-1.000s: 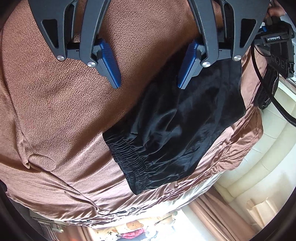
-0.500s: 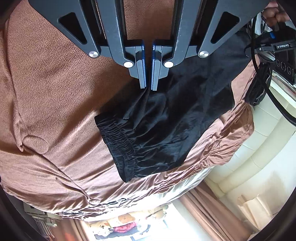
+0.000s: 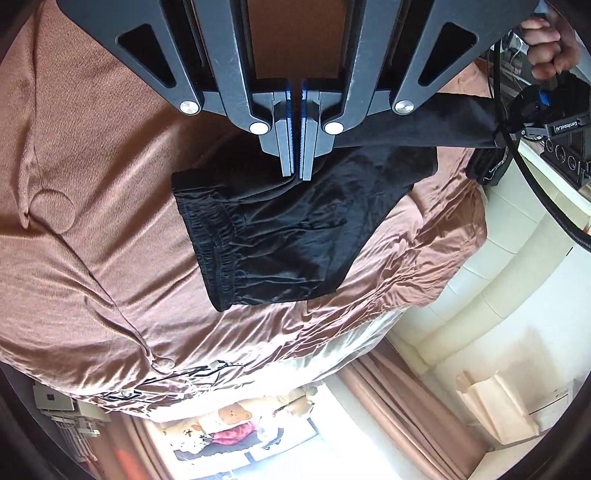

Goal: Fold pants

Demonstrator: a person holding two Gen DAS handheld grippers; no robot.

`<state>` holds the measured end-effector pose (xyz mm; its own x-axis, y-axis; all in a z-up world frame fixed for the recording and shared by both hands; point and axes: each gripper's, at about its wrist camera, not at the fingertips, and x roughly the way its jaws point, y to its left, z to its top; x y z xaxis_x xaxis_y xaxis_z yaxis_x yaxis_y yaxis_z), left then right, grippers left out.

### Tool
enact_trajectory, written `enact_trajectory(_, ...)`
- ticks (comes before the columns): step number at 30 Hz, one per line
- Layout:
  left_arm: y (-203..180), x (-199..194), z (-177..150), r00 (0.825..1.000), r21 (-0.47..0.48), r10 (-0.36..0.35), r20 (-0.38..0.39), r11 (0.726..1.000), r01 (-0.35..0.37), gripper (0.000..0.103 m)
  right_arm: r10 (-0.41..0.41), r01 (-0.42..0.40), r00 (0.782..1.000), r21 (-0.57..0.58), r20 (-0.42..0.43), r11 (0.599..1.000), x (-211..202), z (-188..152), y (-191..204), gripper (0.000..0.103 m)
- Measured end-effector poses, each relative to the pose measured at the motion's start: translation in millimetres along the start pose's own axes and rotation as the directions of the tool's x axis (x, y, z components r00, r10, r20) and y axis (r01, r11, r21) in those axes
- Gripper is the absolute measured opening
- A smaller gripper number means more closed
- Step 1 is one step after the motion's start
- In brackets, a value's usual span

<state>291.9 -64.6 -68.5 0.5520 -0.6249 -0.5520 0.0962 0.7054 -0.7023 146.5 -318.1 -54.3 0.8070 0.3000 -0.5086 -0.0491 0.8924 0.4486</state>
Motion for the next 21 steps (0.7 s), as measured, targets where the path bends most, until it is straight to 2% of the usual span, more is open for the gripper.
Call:
enact_trajectory(11, 1.4, 24.0, 75.3, 1.0, -0.006, 0.004, 0.023, 1.0, -0.004, 0.004, -0.002, 0.003, 1.0, -0.043, 0.01, 0.999, 33.5, 57.9, 18.5, 0.0)
enact_trajectory(21, 33.5, 71.9, 132.4, 0.998, -0.036, 0.063, -0.013, 0.997, -0.064, 0.004, -0.035, 0.03, 0.998, -0.085, -0.06, 0.996, 105.7, 103.1, 28.0, 0.0)
